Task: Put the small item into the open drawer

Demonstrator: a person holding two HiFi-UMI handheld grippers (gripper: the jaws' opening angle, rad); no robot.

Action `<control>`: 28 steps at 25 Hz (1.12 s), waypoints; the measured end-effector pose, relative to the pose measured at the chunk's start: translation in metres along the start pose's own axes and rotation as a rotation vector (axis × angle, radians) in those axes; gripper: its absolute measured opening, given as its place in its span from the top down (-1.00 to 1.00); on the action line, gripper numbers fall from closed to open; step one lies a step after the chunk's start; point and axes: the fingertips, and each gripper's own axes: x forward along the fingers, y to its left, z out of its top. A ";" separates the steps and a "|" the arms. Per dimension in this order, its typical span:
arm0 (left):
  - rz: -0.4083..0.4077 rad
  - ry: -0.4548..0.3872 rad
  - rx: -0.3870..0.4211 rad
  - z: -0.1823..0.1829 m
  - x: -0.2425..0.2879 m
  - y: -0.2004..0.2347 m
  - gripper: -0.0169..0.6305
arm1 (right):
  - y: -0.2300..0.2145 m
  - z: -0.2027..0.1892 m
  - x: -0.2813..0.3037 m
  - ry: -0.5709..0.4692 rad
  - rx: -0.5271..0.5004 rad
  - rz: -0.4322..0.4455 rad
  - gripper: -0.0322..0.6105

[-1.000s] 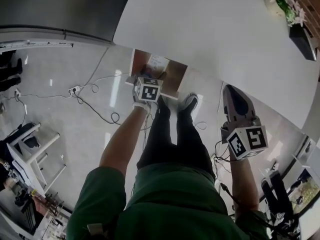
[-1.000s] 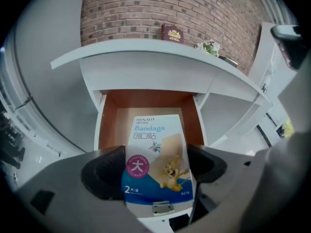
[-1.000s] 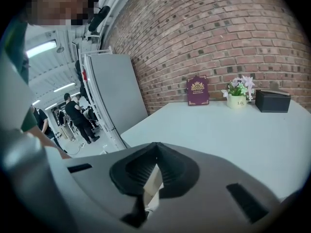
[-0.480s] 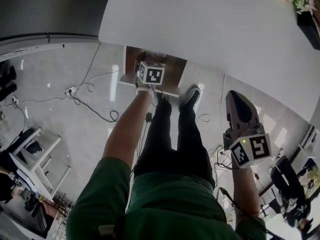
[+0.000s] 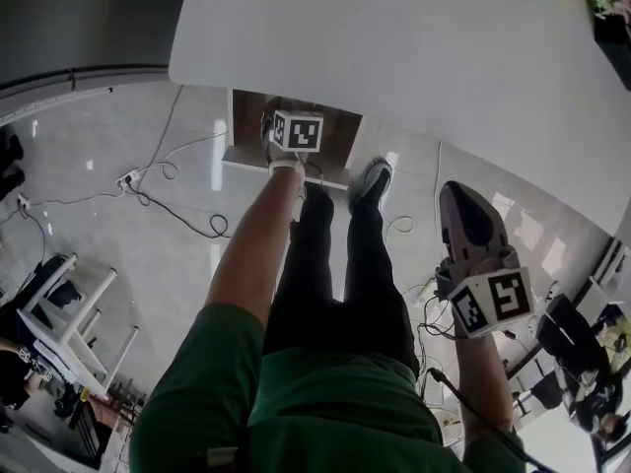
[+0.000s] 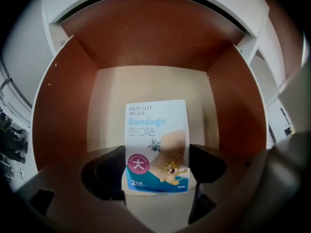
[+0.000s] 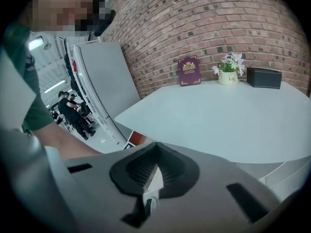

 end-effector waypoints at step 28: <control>-0.155 -0.166 -0.094 0.054 -0.210 -0.022 -0.15 | 0.019 0.124 -0.014 -0.203 -0.040 0.047 0.89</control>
